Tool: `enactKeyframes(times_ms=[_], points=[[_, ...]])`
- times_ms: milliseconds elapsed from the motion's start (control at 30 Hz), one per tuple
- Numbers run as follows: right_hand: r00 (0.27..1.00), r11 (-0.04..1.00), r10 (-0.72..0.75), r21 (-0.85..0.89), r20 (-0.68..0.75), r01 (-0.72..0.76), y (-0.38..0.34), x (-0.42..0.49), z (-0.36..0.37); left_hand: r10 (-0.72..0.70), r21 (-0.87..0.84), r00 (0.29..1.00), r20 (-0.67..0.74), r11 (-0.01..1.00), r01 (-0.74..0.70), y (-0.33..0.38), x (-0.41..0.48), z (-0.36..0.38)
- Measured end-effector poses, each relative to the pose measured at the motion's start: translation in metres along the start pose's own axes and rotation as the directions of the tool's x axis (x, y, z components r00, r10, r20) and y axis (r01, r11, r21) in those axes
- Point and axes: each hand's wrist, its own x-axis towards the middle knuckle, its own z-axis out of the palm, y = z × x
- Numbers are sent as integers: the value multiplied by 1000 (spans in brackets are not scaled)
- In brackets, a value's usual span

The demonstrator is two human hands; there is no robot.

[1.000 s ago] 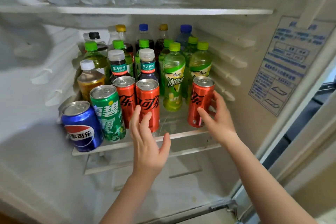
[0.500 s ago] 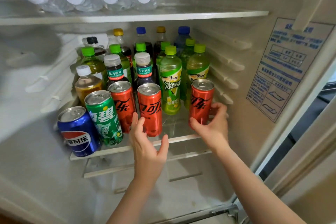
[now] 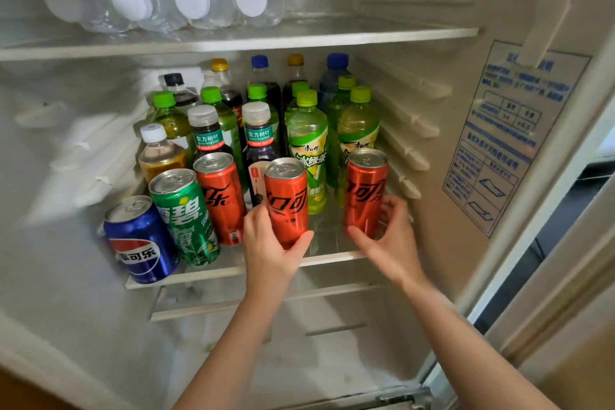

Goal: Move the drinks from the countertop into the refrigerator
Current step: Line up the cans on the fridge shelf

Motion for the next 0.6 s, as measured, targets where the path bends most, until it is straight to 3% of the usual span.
enactKeyframes(times_ms=[133,300,600], points=[[998,999,-32,14,53,31,4,0,-3,-22,-43,998,62,999,25,4,0,10],[996,997,-67,-34,-59,65,4,0,5,-60,-240,980,191,965,106,-6,3,5],[995,994,-100,-42,14,100,7,-2,0,-42,-67,997,70,997,47,0,4,17]])
